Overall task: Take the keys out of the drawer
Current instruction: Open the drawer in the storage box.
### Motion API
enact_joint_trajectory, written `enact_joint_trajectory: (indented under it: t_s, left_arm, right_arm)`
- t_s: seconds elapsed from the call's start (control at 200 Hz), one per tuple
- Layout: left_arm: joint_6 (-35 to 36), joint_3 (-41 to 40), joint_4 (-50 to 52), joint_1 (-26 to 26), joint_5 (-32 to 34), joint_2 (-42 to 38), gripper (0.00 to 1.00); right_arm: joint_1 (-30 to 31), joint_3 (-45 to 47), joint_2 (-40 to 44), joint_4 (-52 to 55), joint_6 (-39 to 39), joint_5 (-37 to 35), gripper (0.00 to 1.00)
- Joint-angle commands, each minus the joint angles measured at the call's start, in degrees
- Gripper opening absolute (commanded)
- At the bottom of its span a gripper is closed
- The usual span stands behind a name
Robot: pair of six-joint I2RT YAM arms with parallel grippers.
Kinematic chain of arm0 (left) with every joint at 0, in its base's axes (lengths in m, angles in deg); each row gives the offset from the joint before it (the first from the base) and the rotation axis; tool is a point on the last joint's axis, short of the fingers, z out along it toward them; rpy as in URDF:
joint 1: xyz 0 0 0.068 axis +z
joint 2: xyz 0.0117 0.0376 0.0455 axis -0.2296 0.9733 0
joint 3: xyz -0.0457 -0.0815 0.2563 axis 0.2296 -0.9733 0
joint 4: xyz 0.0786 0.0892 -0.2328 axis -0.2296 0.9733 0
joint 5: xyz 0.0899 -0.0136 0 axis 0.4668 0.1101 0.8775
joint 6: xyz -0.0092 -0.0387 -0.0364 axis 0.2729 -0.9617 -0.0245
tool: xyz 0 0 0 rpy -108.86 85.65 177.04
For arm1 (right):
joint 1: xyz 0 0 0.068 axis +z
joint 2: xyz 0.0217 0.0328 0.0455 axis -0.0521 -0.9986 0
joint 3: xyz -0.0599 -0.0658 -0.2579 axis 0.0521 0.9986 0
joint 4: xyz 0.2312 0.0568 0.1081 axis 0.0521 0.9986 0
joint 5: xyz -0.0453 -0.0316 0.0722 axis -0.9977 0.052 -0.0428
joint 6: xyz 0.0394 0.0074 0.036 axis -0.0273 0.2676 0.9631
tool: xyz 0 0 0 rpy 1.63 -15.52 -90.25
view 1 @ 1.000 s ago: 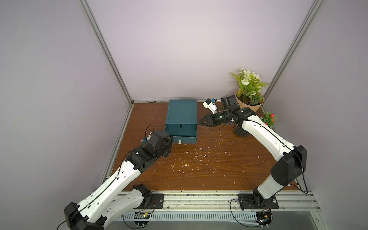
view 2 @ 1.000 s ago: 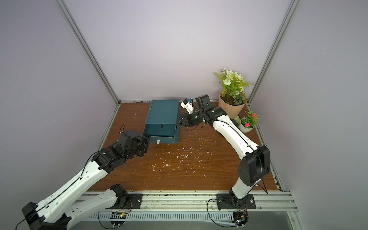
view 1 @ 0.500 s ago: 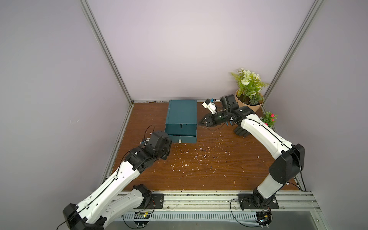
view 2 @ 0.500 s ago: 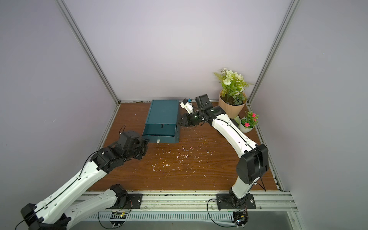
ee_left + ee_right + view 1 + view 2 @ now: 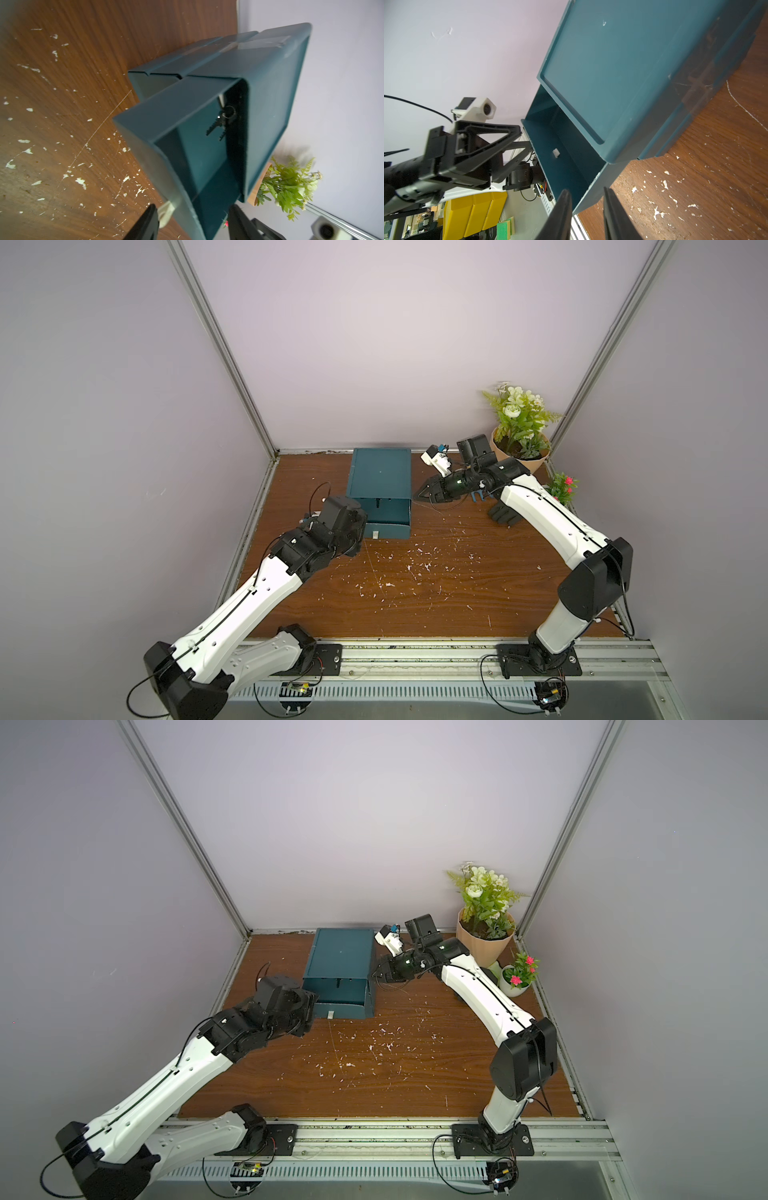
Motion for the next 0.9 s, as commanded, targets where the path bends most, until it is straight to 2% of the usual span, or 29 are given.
enact_joint_trajectory:
  t_s: [0.0,0.44,0.645,0.896]
  left_arm:
    - [-2.44,-2.13,-0.75,-0.57,-0.4,-0.63,0.58]
    - [-3.37,-3.42,0.22,-0.56,-5.09,0.23,0.55]
    - [-1.49,-2.62,0.78,-0.55,-9.71,2.17,0.55]
    - [-1.7,-2.33,2.41,-0.55,-10.18,1.28,0.54]
  right_arm:
    - [0.11,-2.07,0.31,1.41,-1.76,-0.71,0.32]
    - [0.14,-4.28,-1.32,3.79,-3.69,-1.0,0.33]
    - [0.15,-6.44,-2.49,5.91,-4.92,-1.38,0.33]
    - [0.13,-6.91,-2.35,6.27,-4.59,-1.55,0.33]
